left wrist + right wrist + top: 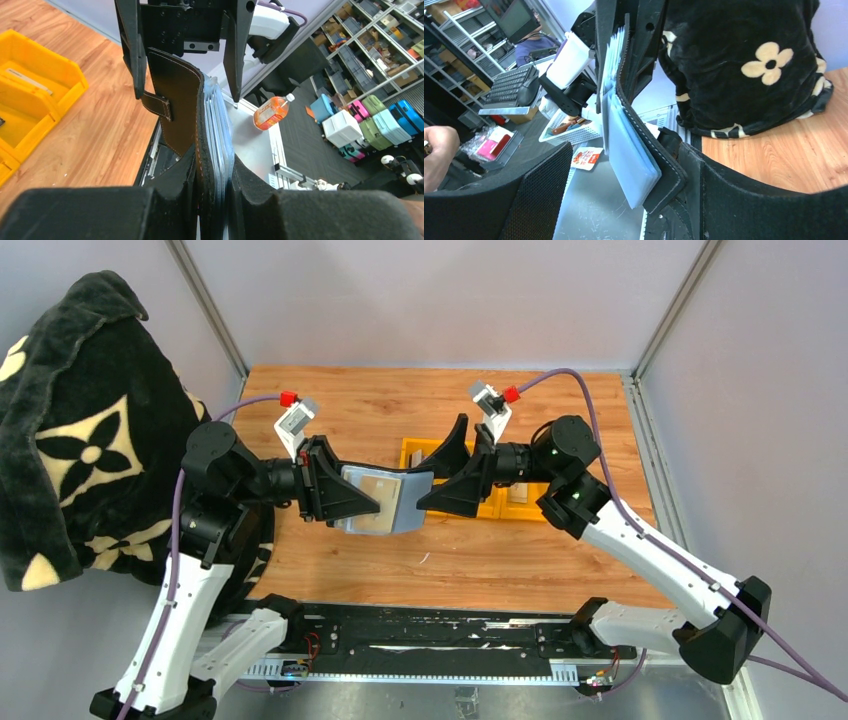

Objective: Take the credit cards out of the card holder
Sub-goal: Remove the credit card from the card holder.

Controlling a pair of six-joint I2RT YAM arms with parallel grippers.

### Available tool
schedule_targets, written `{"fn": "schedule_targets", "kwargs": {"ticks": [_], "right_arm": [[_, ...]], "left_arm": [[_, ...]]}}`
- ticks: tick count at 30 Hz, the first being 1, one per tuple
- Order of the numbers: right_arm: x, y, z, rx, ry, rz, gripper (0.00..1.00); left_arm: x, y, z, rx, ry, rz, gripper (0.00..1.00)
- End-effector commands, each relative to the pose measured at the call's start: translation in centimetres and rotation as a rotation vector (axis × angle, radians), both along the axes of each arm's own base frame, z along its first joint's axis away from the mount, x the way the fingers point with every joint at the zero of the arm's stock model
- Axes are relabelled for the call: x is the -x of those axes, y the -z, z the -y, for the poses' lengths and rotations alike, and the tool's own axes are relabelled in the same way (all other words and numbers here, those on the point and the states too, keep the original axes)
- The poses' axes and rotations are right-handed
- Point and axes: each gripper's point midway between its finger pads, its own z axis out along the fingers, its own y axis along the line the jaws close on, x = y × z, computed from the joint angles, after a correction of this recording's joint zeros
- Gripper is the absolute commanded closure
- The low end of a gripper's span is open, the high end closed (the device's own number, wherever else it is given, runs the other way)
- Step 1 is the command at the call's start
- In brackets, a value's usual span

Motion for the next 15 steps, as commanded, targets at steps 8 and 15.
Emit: {"fn": "schedule_targets", "kwargs": {"ticks": [8,15], "right_arm": [[0.3,0.1,-2.1,0.061,0.020,0.005,0.73],[-1.1,1.6,-3.7,0.105,0.144,0.002,0.87]], "left_arm": [[-2.6,0.5,-0.7,-0.068,-0.180,0.132,1.00],[-4.1,0.8,-1.4,-0.095,-0.291,0.189,0.99]]}}
